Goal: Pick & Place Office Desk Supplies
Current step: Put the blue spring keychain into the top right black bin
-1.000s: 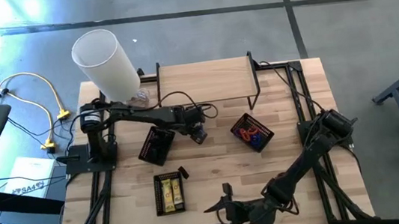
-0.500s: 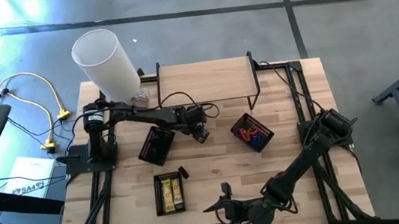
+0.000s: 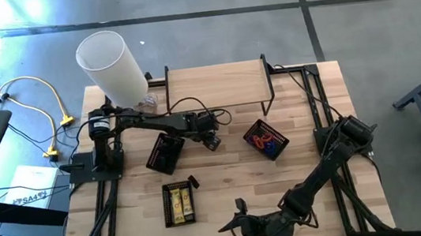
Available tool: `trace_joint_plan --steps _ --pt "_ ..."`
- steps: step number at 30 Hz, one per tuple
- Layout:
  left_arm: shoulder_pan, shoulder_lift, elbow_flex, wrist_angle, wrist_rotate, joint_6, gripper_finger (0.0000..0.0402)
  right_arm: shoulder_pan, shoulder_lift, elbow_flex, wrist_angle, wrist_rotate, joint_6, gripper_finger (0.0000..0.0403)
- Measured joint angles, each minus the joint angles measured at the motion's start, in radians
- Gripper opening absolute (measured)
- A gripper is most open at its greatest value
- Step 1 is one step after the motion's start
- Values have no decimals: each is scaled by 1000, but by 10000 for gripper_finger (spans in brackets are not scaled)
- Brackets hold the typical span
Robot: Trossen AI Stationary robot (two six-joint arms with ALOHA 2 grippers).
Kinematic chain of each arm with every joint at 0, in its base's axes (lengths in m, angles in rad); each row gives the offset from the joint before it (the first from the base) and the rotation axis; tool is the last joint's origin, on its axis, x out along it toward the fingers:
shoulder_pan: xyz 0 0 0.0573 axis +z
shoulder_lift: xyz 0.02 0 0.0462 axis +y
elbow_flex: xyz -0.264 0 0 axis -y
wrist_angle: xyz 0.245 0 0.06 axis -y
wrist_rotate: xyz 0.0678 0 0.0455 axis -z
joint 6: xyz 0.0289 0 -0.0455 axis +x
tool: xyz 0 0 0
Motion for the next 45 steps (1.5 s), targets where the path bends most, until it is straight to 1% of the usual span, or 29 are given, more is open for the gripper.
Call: trace_joint_plan --steps 5,13,16,17,19,21,25,28,30,33,37,39,42,45 --pt "0 1 -1 -18 -35 -3 144 13 0 0 0 0 -2 178" --pt "0 1 -2 -25 -68 0 51 19 0 0 0 0 2 178" --pt "0 1 -2 -23 -74 37 16 20 0 0 0 0 3 178" --pt "0 1 -2 -22 -86 62 11 20 0 0 0 0 3 178" --pt "-2 1 -2 -23 -117 113 9 19 0 0 0 0 4 178" --pt "-2 -7 -2 -27 -124 143 8 19 0 0 0 -6 19 178" --pt "-21 -39 -5 -35 -134 198 6 19 0 0 0 -63 81 178" --pt "-56 -84 -11 -78 -152 235 5 19 0 0 0 -91 110 178" --pt "-90 -121 -8 -82 -198 245 5 19 0 0 2 -108 127 178" --pt "-161 -173 -7 -132 -290 287 5 19 0 0 4 -115 137 178" --pt "-288 -236 -7 -193 -423 355 5 18 0 0 -26 -205 133 178" --pt "-349 -269 -6 -229 -468 376 5 19 0 0 -71 -220 157 178" --pt "-430 -340 -6 -287 -497 378 5 19 0 0 -166 -189 244 178" --pt "-502 -423 -5 -314 -498 369 5 18 0 0 -285 -86 342 178"
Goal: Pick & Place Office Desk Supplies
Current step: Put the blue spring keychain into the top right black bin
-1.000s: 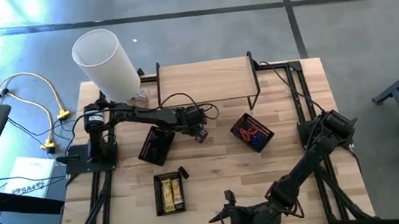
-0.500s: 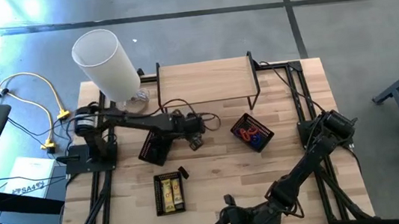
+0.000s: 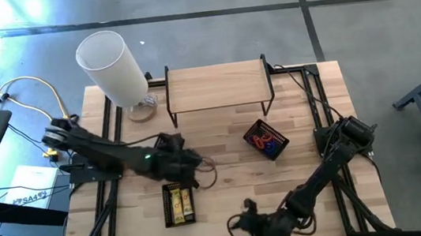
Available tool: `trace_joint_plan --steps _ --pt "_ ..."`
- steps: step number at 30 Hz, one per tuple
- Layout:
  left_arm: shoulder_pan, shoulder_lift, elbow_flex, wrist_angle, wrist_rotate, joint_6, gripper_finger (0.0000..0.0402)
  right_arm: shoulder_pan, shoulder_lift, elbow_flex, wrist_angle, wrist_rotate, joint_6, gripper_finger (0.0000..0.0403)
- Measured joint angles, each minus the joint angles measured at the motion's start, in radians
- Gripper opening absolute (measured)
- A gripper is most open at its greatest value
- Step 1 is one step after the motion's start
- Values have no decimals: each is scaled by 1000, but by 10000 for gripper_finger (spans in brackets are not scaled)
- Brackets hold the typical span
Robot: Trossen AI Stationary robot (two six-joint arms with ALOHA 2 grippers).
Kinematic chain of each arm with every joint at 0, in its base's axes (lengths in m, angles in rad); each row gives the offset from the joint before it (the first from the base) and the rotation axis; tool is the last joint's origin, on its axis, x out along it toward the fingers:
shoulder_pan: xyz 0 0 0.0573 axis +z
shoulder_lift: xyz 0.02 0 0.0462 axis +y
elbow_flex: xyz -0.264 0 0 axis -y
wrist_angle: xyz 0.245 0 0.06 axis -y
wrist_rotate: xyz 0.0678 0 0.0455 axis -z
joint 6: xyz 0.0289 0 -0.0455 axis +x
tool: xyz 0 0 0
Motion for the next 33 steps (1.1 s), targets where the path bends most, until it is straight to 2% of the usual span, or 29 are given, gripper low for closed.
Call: trace_joint_plan --steps 4,6,10,15,20,25,30,33 --pt "-71 -90 0 12 -4 -40 5 -7 0 0 -193 185 132 178" --pt "-100 -115 1 43 -43 -65 5 -16 0 0 -287 266 220 178" --pt "-159 -117 -1 116 -144 -86 5 -51 0 0 -307 357 275 178" --pt "-210 -90 -2 183 -176 -89 5 -109 0 0 -233 355 90 178" --pt "-255 -64 -2 198 -273 -83 5 -174 0 0 -196 341 49 178" --pt "-267 -53 -2 200 -286 -81 5 -238 0 0 -107 263 -33 178" --pt "-262 -49 -2 200 -296 -64 5 -292 0 0 -1 106 -142 178" --pt "-257 -47 -2 199 -293 -64 5 -316 0 0 25 99 -164 178"
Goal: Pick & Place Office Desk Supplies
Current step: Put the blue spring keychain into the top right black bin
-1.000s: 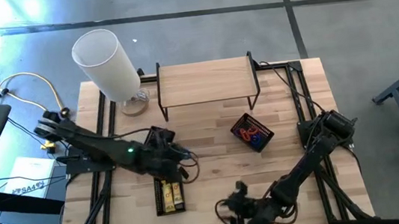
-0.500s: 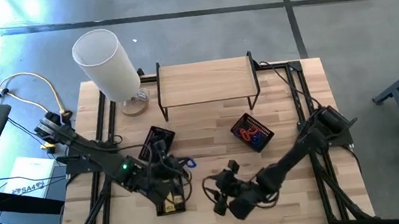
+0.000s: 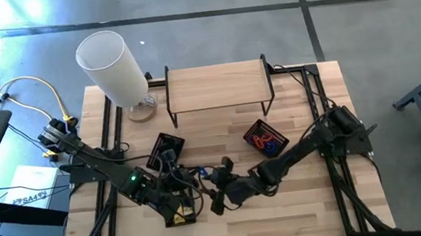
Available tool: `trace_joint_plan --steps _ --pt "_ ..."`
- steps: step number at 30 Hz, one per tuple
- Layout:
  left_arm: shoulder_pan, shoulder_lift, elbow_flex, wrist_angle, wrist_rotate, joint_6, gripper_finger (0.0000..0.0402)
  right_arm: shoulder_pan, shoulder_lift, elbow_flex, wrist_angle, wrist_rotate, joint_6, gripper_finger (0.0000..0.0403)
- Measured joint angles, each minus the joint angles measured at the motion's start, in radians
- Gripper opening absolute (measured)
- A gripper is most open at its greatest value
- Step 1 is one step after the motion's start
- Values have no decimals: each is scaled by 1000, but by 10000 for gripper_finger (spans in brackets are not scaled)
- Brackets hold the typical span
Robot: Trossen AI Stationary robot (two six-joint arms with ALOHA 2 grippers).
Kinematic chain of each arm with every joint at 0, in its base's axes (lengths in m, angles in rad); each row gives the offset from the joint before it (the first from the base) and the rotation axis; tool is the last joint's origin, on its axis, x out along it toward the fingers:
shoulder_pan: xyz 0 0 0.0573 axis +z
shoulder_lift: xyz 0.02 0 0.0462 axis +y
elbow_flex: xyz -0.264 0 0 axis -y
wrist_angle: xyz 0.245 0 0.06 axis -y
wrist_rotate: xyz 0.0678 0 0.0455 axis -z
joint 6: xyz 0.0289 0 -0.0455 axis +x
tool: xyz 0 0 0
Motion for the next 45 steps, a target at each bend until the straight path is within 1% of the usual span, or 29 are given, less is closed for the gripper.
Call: trace_joint_plan --steps 6,9,14,17,20,24,26,28,30,33,34,37,41,45 --pt "0 0 0 0 3 0 5 -22 0 0 1 86 -4 178" --pt "0 0 0 0 27 -5 5 -19 0 0 32 125 -55 178" --pt "0 0 0 0 32 -7 5 -4 0 0 111 175 -167 178" --pt "0 0 0 0 32 -7 5 5 0 0 105 203 -206 178" --pt "0 0 0 0 32 -7 5 16 0 0 101 256 -212 178" --pt "0 0 0 3 32 -7 5 18 0 0 104 253 -232 174" --pt "0 0 0 3 32 -7 5 17 0 0 104 246 -233 161" --pt "0 0 0 3 32 -7 5 15 0 0 104 222 -236 138" --pt "0 0 0 3 32 -7 5 10 0 0 104 200 -236 104" --pt "0 0 0 3 32 -7 5 6 0 0 100 178 -243 39" --pt "-1 0 0 3 33 -7 5 6 0 0 99 173 -258 23" --pt "-1 0 0 3 67 -7 5 7 0 0 99 174 -285 14" --pt "-1 0 0 4 84 14 6 8 0 0 96 169 -283 9" --pt "-1 0 0 4 82 15 28 16 0 0 87 162 -281 7"
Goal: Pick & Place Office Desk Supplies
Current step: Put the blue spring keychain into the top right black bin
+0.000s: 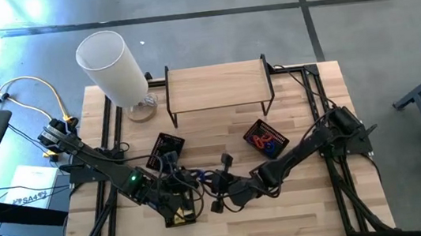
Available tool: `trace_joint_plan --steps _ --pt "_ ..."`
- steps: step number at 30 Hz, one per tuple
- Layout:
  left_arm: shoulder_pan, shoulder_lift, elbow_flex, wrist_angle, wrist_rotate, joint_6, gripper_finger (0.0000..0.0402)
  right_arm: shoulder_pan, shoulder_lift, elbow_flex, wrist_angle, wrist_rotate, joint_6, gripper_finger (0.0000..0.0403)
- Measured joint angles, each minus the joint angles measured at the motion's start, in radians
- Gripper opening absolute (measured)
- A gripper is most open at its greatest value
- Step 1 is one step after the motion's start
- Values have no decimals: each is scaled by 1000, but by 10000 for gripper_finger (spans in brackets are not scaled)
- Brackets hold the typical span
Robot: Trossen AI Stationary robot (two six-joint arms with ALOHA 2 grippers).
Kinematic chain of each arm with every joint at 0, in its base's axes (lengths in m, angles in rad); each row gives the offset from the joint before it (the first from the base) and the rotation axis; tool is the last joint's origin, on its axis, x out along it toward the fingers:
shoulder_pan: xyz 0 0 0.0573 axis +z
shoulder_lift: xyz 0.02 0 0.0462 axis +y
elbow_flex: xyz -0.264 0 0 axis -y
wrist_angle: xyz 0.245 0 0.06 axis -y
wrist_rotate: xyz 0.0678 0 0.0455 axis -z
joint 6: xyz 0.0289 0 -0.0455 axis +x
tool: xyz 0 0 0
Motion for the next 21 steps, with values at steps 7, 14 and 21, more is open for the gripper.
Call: trace_joint_plan --steps 7,14,21 --pt "2 0 0 54 -16 6 67 1 0 0 -78 -48 86 5" --pt "-3 0 0 89 -11 56 70 6 0 0 -114 -74 113 5" --pt "-2 0 0 89 -11 56 71 32 -1 0 -400 -19 305 5"
